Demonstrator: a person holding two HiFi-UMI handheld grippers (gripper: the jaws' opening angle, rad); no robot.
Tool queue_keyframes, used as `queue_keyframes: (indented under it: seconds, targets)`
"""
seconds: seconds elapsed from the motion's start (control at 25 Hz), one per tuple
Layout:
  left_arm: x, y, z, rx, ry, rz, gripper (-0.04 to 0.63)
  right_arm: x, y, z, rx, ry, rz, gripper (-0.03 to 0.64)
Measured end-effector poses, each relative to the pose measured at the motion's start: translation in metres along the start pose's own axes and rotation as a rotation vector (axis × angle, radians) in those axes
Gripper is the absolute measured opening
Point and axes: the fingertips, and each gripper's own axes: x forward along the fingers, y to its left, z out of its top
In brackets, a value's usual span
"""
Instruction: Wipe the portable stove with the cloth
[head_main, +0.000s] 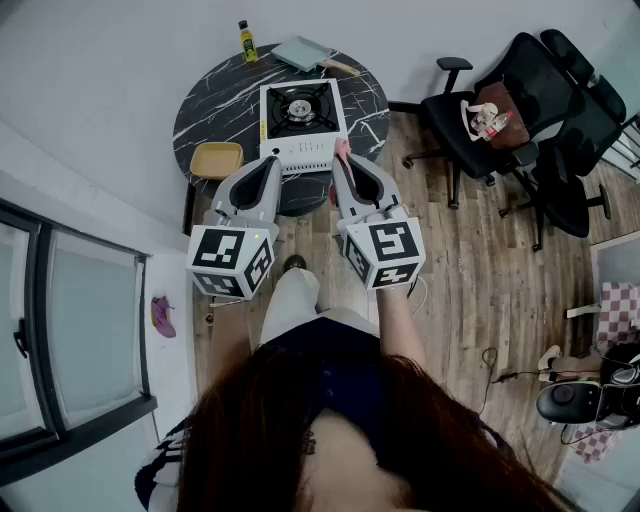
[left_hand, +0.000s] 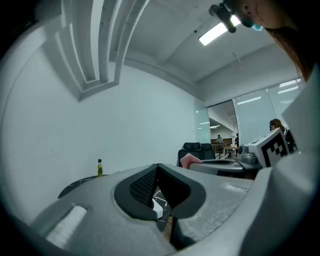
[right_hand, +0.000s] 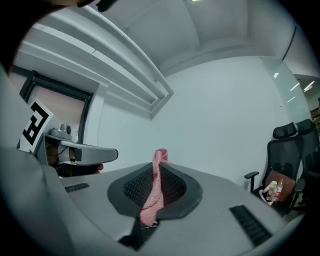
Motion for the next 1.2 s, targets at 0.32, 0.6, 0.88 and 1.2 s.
queue_keyframes:
  seconds: [0.32,0.6,0.88,1.2]
  targets:
    - [0.029,0.025,-0.002,-0.014,0.003,-0.006,0.012,0.034,-0.013,-0.007,-0.026,0.022,-0.017,0.028]
    - [0.062,0.049,-0.001,-0.025,0.017,-0.020,0.012,0.070,-0.032,-0.009,-0.014,0.051,-0.033,0.028]
    - [0.093,0.081,0.006,-0.043,0.015,-0.029,0.012,0.112,-0.044,0.000,0.033,0.019,-0.002,0.026]
    - [0.124,0.116,0.014,-0.045,0.029,-0.041,0.012,0.157,-0.054,0.012,0.011,0.023,-0.022,0.026]
